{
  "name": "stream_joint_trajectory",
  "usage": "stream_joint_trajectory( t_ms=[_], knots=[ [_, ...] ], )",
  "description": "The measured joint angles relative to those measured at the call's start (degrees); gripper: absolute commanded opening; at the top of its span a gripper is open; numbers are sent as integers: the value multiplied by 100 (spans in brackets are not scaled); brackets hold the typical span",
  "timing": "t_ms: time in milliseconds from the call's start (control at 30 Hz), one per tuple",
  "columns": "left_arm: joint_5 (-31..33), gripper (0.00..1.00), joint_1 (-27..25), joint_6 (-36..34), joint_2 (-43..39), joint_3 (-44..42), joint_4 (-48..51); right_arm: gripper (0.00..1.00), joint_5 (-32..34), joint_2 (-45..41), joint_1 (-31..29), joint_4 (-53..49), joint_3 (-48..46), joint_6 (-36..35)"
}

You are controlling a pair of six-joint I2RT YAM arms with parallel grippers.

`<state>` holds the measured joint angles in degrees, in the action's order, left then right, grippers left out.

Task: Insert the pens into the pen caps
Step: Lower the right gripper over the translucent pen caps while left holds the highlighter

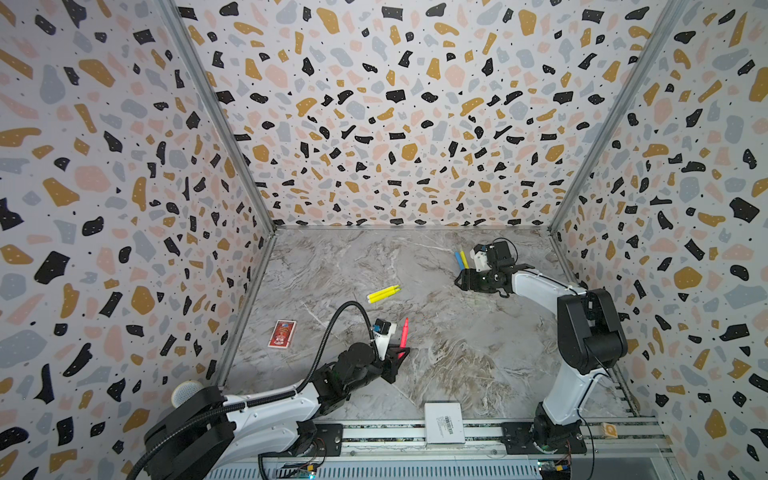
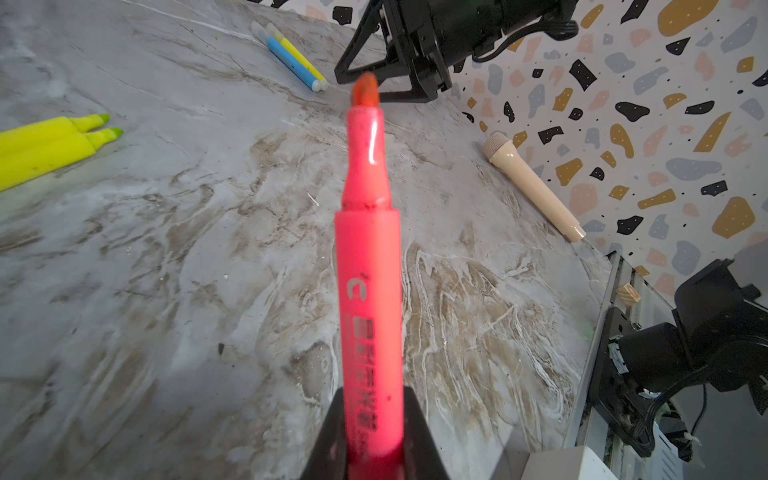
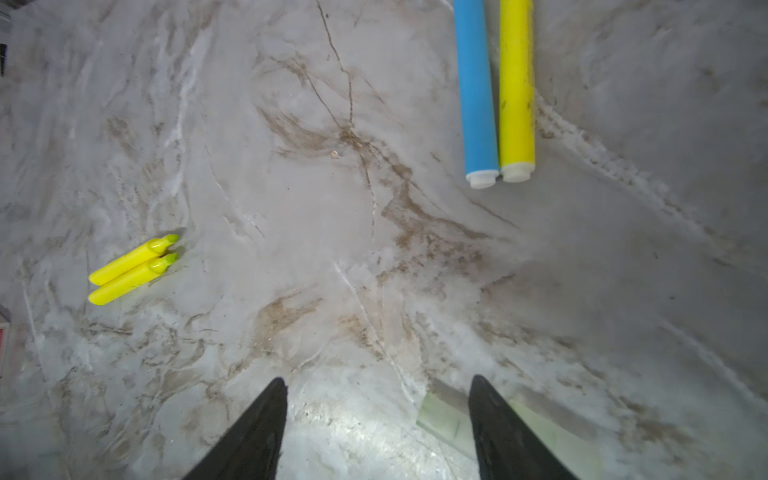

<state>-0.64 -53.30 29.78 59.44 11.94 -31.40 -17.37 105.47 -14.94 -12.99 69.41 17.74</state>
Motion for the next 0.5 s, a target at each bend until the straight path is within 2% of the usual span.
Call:
stream_joint_trajectory(
  t_ms=[500],
  knots=[
    [105,0,26,4,-315,-111,149,67,400,389,-98,-334,103,-293]
  ],
)
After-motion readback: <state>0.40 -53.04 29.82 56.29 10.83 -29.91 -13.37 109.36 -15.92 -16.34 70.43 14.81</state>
